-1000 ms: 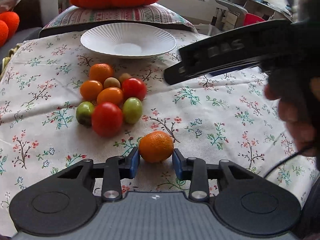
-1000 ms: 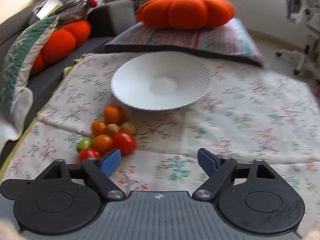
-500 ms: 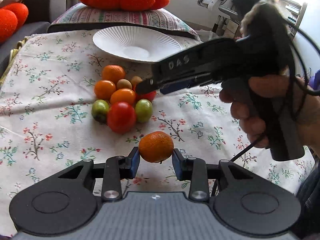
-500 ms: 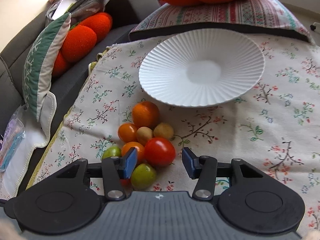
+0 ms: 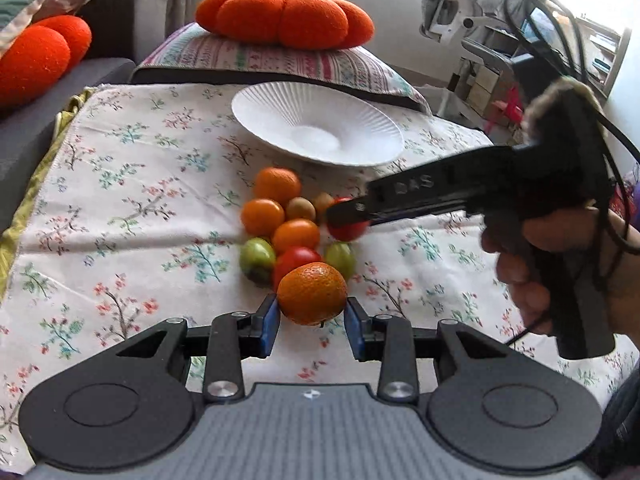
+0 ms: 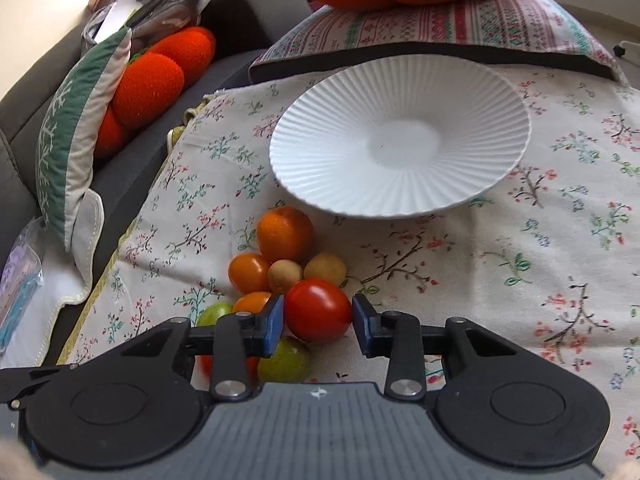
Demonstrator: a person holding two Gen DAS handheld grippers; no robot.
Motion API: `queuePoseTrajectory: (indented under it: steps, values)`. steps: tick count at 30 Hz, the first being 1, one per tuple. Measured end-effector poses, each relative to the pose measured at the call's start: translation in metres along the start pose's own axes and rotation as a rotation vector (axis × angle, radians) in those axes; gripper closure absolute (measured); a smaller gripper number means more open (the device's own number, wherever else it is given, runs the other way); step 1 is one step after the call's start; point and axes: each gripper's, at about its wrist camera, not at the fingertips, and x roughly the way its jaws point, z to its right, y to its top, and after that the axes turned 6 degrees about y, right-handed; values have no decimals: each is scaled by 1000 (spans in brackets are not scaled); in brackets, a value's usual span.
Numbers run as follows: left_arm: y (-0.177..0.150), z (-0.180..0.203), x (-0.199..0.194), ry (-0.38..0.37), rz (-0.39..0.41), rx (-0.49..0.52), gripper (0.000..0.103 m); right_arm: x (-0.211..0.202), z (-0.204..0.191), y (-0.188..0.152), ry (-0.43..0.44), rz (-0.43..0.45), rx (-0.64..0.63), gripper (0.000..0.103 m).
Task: Organize fruits
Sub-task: 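Carry both fruits onto the white plate and open both tools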
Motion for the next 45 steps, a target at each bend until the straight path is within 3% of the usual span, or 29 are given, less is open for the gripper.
queuePoseTrajectory:
  steps: [8, 16, 23, 30, 45]
  values:
    - [28, -13, 2, 42, 41, -20, 86, -21, 2, 5, -48, 1, -4, 70]
    - [77, -2, 18, 44, 84, 36, 86, -56, 31, 25, -103, 134, 49, 70]
    - [107, 14, 58, 3, 101, 71, 86, -49, 62, 41, -129, 205, 127, 70]
    - [112, 16, 84, 1, 80, 72, 86, -34, 60, 51, -141, 192, 92, 70]
    - [115, 16, 94, 29, 79, 112, 84, -21, 47, 54, -194, 170, 13, 67]
